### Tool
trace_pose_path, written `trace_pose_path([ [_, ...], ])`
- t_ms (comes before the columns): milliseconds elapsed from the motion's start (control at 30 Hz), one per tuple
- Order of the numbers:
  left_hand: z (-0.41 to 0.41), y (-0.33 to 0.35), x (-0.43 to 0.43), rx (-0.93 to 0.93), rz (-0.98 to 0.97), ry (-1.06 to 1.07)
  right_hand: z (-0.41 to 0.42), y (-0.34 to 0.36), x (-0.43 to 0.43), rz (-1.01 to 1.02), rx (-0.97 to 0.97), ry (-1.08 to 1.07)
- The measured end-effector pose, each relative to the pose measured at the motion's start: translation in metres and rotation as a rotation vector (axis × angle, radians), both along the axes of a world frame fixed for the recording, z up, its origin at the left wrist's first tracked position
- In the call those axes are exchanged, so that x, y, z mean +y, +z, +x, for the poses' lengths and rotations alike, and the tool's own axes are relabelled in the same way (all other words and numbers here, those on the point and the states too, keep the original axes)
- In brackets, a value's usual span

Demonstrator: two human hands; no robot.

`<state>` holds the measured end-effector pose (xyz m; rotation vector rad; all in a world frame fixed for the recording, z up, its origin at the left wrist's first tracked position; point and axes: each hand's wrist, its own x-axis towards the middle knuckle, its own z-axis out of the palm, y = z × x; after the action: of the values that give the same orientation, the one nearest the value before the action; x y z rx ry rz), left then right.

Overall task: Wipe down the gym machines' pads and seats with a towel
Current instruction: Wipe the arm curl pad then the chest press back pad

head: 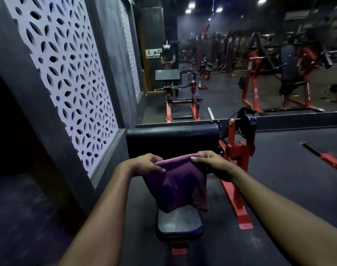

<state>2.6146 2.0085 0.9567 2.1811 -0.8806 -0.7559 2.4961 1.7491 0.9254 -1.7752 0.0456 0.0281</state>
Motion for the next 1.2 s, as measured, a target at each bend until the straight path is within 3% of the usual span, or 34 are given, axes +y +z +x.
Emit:
trace_pose_path([
  [133,0.007,0.006,-0.027,0.022,-0.046,0.047,0.000,-0.009,-0.018,0.071,-0.046,-0.104],
  [267,0.012,-0.001,-0.060,-0.332,0.037,0.128,0.007,-0.005,-0.039,0.152,-0.104,-0.127],
  [300,0.009,-0.002,-0.072,-0.350,-0.004,0.132,0.010,-0.003,-0.048,0.155,-0.111,-0.112],
  [367,0.004,-0.005,-0.098,-0.232,-0.099,0.056,0.016,0.001,-0.062,0.122,-0.122,-0.069],
  [433,0.008,-0.013,-0.128,-0.184,-0.037,-0.006,0.022,0.003,-0.082,0.101,-0.131,-0.018],
  [533,0.021,-0.022,-0.167,-0.187,0.085,0.004,0.028,0.001,-0.126,0.072,-0.133,-0.009],
  [700,0.024,-0.018,-0.241,0.002,-0.035,0.115,0.043,-0.012,-0.219,0.000,-0.156,-0.134],
  [933,0.030,-0.030,-0.307,-0.284,0.035,0.277,0.077,-0.024,-0.291,-0.113,-0.117,-0.238],
  [1067,0.050,-0.035,-0.320,-0.224,0.005,0.295,0.109,-0.037,-0.319,-0.169,0.019,-0.250],
  [1200,0.089,-0.037,-0.319,-0.216,0.033,0.301,0.155,-0.023,-0.333,-0.232,0.154,-0.078],
])
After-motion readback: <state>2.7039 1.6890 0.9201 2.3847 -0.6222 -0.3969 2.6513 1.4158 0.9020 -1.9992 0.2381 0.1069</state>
